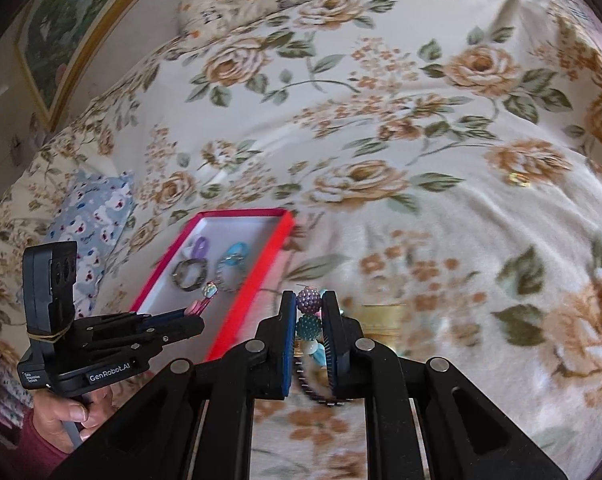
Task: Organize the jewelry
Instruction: 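Carry the heart clip and bead bracelet into the red box while both tools release them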
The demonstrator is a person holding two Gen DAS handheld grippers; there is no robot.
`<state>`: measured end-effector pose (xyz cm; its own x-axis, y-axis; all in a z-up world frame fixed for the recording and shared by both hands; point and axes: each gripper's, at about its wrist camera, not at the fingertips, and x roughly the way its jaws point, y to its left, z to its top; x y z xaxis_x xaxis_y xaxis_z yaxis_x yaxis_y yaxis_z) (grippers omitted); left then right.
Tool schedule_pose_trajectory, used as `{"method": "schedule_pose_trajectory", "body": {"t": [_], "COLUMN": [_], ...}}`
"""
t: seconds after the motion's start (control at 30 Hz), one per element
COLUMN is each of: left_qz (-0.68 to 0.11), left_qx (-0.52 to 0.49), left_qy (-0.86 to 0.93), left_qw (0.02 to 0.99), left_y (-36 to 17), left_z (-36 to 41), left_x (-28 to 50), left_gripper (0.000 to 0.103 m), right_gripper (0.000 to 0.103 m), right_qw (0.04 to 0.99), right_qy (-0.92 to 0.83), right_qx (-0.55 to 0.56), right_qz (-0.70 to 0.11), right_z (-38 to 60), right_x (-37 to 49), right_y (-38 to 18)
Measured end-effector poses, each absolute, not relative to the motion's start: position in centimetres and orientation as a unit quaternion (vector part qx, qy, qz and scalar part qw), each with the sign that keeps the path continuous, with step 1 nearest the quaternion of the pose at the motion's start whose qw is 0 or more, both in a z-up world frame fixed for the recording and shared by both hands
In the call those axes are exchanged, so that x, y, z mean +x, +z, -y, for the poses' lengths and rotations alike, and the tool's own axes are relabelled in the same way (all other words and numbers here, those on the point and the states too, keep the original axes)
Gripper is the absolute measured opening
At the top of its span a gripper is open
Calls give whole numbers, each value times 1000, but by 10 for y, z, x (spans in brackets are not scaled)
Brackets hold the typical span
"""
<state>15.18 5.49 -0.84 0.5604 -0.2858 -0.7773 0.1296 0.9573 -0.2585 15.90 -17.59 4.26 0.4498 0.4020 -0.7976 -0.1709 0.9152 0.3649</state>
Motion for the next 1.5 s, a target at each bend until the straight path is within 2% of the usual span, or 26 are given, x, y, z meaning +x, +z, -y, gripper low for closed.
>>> {"method": "schedule_pose_trajectory", "body": {"t": [0.73, 1.2, 1.5], "left_qz": [-443, -462, -481], "left_qx": [-140, -159, -144], "left_qy": [-22, 29, 43], "left_qw": [885, 872, 864], "left_y": [-1, -26, -45], "left_z": [-148, -179, -177], "left_x": [114, 137, 168], "left_gripper": [16, 16, 16], "right_gripper": [12, 12, 12], "right_qw": [810, 782, 776], "right_qy": [278, 312, 283], "right_qx": [90, 91, 81], "right_qz": [-508, -532, -558], "right_z": [52, -2, 5], "right_x": [176, 193, 216], "right_y": [26, -10, -48]}}
